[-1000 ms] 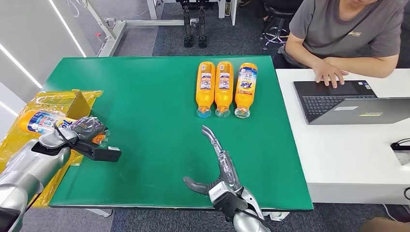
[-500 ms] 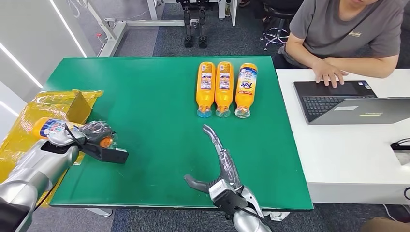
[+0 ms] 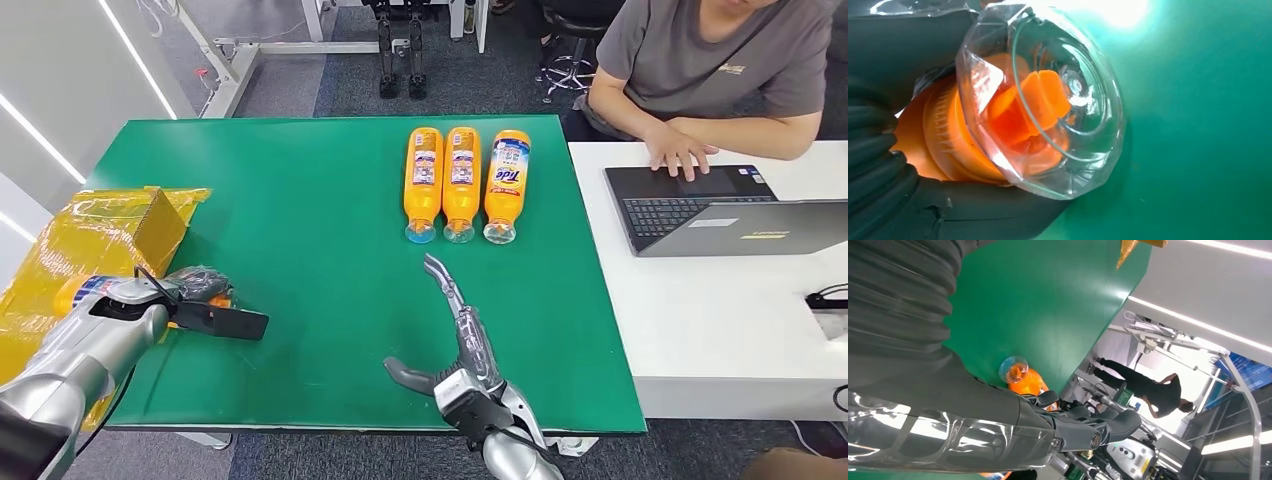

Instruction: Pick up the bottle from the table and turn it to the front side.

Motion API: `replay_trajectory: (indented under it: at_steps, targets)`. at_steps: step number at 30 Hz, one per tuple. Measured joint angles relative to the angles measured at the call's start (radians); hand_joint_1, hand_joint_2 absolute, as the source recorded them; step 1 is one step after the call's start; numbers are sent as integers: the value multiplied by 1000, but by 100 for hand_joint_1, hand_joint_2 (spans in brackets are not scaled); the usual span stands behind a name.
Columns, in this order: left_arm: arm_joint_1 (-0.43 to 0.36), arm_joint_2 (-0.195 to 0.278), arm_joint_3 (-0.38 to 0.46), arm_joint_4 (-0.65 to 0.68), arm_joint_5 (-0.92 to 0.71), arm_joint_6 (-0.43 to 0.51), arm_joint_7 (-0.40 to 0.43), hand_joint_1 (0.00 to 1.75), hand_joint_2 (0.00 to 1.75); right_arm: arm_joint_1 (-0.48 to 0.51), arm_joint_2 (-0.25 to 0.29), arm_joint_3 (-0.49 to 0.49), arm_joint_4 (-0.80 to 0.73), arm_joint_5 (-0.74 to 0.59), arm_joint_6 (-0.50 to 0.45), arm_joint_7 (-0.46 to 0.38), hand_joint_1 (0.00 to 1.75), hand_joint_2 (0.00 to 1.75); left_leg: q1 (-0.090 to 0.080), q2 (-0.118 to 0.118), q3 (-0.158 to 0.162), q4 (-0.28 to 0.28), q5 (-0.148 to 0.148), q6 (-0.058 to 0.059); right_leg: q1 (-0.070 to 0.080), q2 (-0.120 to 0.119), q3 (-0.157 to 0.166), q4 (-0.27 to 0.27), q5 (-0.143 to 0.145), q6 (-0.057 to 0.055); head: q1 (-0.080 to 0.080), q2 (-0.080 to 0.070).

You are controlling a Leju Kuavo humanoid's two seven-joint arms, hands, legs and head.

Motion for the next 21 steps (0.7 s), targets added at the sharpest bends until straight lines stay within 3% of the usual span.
replay_trajectory:
  at_steps: [1,4,5,17,21]
  targets:
    - [1,-2,0,1,0,5,5,138,175,-4,0,0,4,-1,-1,-3,0,175,0,0,0,0,0,0,0,0,0,0,0,0,0,0]
    - [1,-9,0,4,1,17,15,7,175,-15,1,0,17,-6,-7,-11,0,175,0,-1,0,0,0,0,0,-1,1,0,0,0,0,0]
    - [1,-12,0,5,0,20,18,0,175,-17,2,0,21,-7,-10,-13,0,175,0,-1,0,0,0,0,0,-1,1,0,0,0,0,0]
    - [-7,-47,0,7,-14,58,45,0,175,-31,10,0,45,-10,-22,-23,0,175,0,-1,1,0,0,0,0,-1,2,0,0,0,0,0]
    - [-23,-50,0,12,-15,-29,59,0,175,-32,10,-1,48,-13,-25,-23,0,175,0,-1,1,0,0,0,0,-1,2,0,0,0,0,0]
